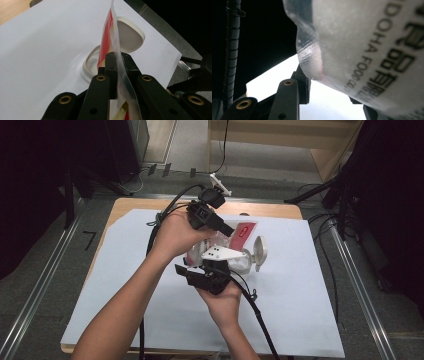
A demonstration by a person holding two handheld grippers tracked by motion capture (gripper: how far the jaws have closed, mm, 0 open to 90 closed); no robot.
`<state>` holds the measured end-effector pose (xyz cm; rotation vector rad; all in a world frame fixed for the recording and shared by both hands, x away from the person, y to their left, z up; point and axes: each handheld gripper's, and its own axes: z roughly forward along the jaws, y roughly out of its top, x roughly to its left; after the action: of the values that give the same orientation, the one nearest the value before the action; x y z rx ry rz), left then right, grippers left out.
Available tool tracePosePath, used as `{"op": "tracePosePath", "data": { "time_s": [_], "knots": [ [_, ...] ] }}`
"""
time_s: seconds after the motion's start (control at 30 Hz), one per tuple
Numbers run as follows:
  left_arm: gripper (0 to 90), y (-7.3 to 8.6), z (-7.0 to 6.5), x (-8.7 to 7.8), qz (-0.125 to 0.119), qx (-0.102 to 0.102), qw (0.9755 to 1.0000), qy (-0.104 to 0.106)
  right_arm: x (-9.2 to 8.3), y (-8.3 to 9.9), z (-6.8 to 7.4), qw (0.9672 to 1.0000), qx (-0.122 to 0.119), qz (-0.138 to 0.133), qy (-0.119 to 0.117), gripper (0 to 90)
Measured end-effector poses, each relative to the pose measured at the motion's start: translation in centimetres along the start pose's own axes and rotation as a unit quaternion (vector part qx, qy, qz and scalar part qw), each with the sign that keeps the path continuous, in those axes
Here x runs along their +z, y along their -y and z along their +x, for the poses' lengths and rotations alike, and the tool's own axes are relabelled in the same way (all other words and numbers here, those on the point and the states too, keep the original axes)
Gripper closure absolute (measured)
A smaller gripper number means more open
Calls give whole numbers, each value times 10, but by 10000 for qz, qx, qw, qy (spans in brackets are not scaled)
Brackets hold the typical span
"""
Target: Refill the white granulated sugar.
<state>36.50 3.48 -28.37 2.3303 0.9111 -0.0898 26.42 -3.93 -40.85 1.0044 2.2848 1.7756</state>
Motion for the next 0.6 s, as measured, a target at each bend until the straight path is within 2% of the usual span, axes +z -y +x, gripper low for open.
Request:
{"op": "tracePosePath", "data": {
  "time_s": [0.13,0.33,0.43,0.6],
  "knots": [
    [858,-1,0,0,82,-1,10000,2,-1,0,-1,10000,8,11,21,634],
    [857,-3,-5,-2,81,-37,10000,1,-3,-2,2,10000,62,-71,10,635],
    [857,-4,-6,-4,161,69,9998,-10,-5,-3,4,9999,79,-97,-17,636],
    [857,-3,-6,-4,163,6,9999,12,-5,-1,4,9999,63,-144,-46,639]
  ]
}}
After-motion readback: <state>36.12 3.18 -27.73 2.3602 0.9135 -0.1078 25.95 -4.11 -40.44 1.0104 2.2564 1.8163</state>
